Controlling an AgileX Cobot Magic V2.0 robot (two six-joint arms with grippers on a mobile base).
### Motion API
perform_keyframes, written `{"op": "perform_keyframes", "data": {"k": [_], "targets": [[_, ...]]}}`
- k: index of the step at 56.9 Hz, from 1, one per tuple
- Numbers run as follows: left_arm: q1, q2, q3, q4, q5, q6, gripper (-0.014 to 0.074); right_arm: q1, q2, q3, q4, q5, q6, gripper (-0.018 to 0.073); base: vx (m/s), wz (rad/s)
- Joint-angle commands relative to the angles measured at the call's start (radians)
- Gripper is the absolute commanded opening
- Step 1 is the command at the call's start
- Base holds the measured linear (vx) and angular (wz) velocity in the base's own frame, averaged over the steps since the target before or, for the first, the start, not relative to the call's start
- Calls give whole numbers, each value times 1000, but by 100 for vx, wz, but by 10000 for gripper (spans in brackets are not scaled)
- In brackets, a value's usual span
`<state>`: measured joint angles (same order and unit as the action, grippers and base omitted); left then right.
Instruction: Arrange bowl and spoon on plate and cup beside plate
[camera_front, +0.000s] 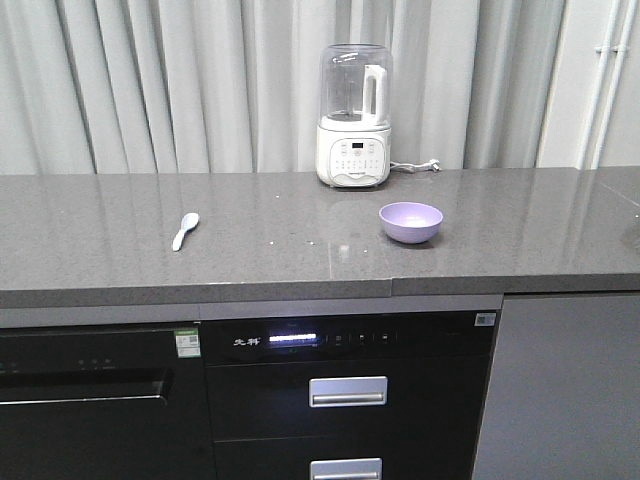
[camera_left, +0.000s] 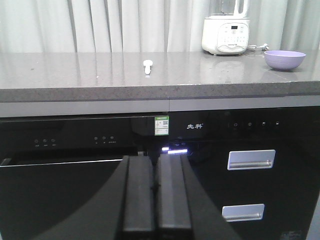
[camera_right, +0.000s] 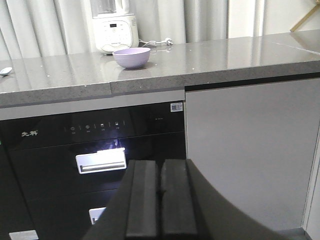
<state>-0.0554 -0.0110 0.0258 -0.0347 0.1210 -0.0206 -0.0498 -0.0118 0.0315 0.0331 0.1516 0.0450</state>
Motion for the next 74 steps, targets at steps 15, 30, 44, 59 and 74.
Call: {"op": "perform_keyframes", "data": {"k": [15,30,44,59,74], "targets": [[2,-6,-25,-10,-76,0,-3,-6,-3,3,-3,-84,-11,-8,23,6],[2,-6,-25,-10,-76,0,-3,-6,-3,3,-3,-83,-11,-8,36,2],[2,-6,-25,-10,-76,0,-3,-6,-3,3,-3,-83,-11,-8,42,-2],[2,-6,-25,-10,-76,0,-3,-6,-3,3,-3,-83,-11,-8,43,3],[2,-6,-25,-10,-76,0,-3,-6,-3,3,-3,-83,-11,-8,40,6]]}}
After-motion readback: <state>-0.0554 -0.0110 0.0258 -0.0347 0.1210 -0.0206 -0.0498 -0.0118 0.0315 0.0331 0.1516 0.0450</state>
